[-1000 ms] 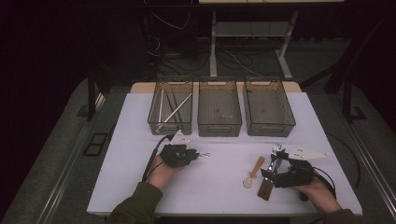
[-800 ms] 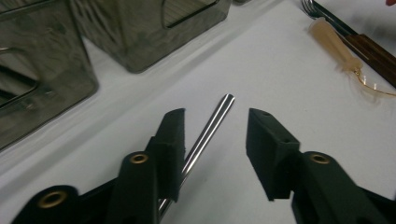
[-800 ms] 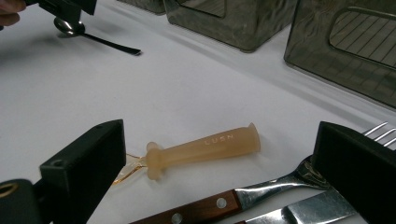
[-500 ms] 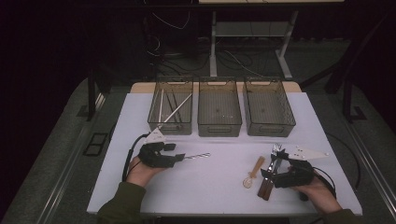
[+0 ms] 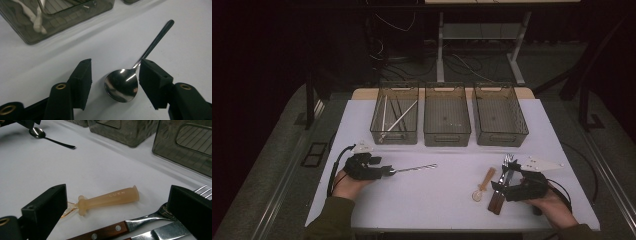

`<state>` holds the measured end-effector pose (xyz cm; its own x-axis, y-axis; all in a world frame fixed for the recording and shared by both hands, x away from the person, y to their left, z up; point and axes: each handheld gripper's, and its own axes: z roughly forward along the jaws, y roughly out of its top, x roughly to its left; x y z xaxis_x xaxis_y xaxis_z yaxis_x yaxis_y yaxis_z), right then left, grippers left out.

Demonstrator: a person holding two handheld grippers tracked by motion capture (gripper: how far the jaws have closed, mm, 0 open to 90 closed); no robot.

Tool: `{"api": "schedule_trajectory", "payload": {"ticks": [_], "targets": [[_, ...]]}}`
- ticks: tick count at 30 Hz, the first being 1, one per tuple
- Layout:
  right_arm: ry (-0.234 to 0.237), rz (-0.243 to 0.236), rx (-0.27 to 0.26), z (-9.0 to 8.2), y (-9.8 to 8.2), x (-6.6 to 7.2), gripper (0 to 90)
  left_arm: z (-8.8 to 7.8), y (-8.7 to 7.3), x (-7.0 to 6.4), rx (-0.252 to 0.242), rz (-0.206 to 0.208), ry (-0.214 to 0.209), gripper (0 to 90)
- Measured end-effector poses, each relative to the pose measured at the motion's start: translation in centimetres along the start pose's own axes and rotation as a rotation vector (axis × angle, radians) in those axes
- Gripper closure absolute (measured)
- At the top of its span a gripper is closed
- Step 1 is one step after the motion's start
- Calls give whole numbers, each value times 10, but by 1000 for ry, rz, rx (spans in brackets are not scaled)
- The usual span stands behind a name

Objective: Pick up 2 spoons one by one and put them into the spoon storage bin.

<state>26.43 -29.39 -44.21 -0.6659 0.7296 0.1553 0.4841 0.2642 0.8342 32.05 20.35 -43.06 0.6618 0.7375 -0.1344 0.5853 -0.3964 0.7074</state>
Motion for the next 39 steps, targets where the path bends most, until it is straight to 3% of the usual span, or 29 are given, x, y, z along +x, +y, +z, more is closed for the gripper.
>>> {"api": "schedule_trajectory", "payload": {"ticks": [13,25,31,39], "targets": [[0,-5,2,0,0,0,31,7,-3,1,48,-18,-16,508],[-1,-3,-1,0,0,0,31,11,-7,-2,63,-5,-30,545],[-1,-2,0,-1,0,0,32,11,-8,-5,62,44,-27,591],[-2,-3,-1,-1,0,0,32,11,-9,-7,71,99,-56,661]]}}
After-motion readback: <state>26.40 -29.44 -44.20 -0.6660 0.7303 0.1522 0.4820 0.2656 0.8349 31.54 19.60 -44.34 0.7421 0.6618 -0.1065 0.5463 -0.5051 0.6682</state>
